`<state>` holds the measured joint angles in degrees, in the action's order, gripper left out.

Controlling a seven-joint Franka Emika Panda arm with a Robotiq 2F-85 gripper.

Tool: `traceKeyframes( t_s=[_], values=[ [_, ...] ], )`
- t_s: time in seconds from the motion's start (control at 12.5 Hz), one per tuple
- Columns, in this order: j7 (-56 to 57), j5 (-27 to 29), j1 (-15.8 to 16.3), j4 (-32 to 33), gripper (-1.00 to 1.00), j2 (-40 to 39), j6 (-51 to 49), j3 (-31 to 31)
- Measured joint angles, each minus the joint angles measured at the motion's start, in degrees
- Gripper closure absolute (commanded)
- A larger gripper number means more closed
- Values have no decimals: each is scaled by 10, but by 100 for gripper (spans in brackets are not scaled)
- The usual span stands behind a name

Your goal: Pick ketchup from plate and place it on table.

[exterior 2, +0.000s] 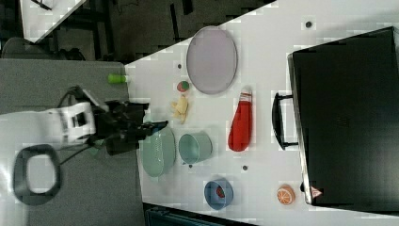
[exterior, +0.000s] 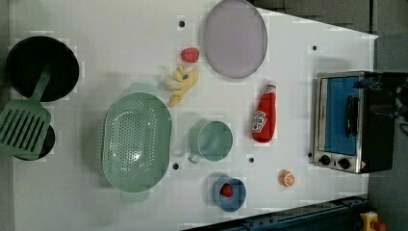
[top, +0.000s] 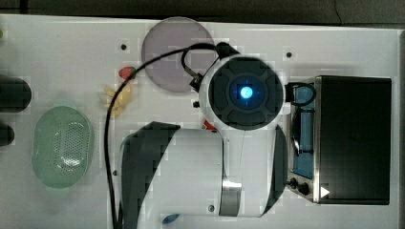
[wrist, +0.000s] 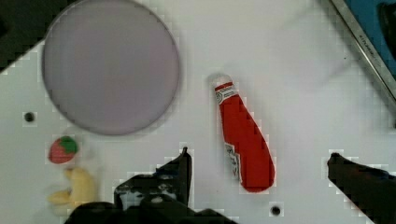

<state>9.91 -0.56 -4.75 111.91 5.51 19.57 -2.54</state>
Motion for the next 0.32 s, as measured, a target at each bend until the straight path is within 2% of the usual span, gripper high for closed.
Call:
traceKeyframes(
  t_s=[0.32],
  values=[
    [-33, 3, 2, -73, -100, 0, -111, 0]
  ],
)
